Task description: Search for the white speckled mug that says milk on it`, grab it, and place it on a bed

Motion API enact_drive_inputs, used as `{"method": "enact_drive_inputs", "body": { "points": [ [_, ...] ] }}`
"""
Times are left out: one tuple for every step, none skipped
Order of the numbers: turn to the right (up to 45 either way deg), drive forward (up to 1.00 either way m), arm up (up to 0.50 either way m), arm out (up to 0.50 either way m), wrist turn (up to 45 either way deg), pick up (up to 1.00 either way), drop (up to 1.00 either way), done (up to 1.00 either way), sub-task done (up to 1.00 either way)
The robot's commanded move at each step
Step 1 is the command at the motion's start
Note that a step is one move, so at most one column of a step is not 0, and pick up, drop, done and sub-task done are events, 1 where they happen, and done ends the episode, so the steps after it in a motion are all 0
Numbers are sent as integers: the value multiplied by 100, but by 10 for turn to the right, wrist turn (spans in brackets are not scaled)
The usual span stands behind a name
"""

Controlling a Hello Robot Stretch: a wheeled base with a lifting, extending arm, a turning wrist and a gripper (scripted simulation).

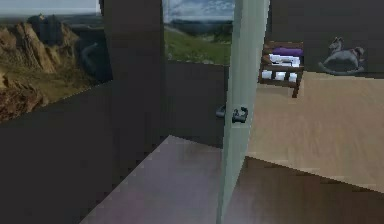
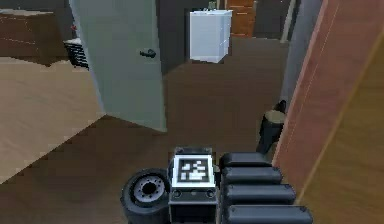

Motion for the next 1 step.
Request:
{"method": "enact_drive_inputs", "body": {
  "points": [
    [0, 30, 0, 0, 0, 0, 0, 0, 0]
  ]
}}
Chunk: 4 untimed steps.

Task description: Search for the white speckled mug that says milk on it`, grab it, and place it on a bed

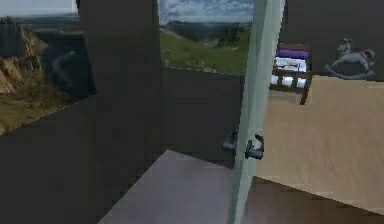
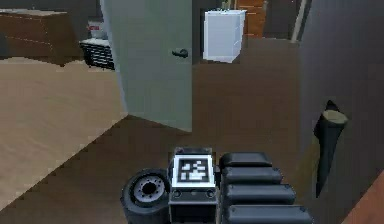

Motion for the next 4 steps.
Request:
{"method": "enact_drive_inputs", "body": {
  "points": [
    [450, 0, 0, 0, 0, 0, 0, 0, 0],
    [180, 0, 0, 0, 0, 0, 0, 0, 0],
    [0, 60, 0, 0, 0, 0, 0, 0, 0],
    [-120, 0, 0, 0, 0, 0, 0, 0, 0]
  ]
}}
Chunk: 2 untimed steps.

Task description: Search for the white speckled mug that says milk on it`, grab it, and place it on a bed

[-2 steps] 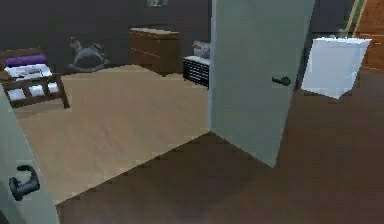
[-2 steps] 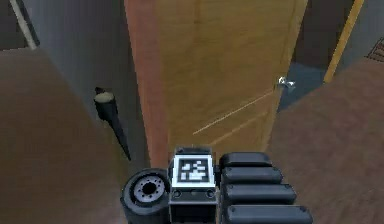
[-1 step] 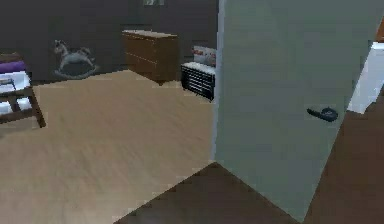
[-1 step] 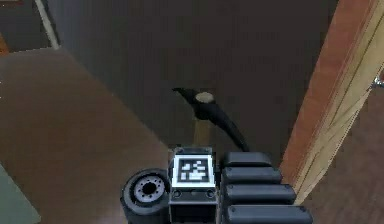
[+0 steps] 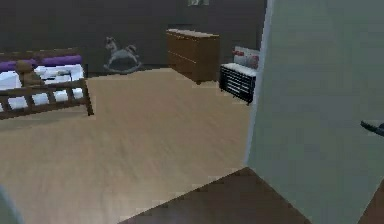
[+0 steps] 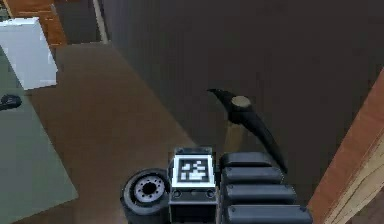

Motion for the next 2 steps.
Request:
{"method": "enact_drive_inputs", "body": {
  "points": [
    [0, 20, 0, 0, 0, 0, 0, 0, 0],
    [-180, 0, 0, 0, 0, 0, 0, 0, 0]
  ]
}}
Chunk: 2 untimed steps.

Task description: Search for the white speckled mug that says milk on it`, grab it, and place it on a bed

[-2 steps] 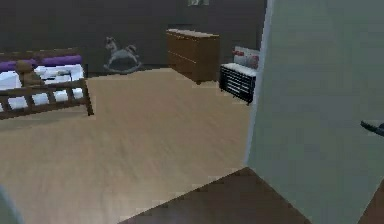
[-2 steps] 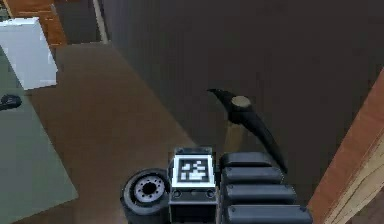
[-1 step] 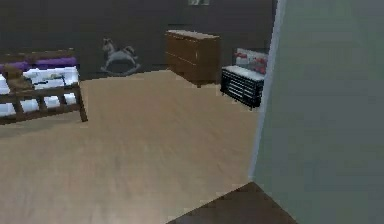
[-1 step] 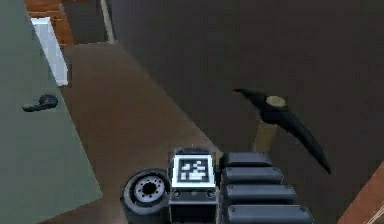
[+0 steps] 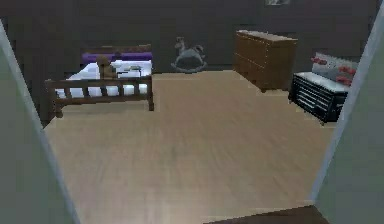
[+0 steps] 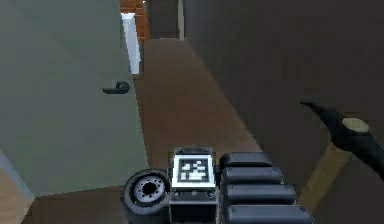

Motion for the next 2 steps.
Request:
{"method": "enact_drive_inputs", "body": {
  "points": [
    [0, 100, 0, 0, 0, 0, 0, 0, 0],
    [0, 100, 0, 0, 0, 0, 0, 0, 0]
  ]
}}
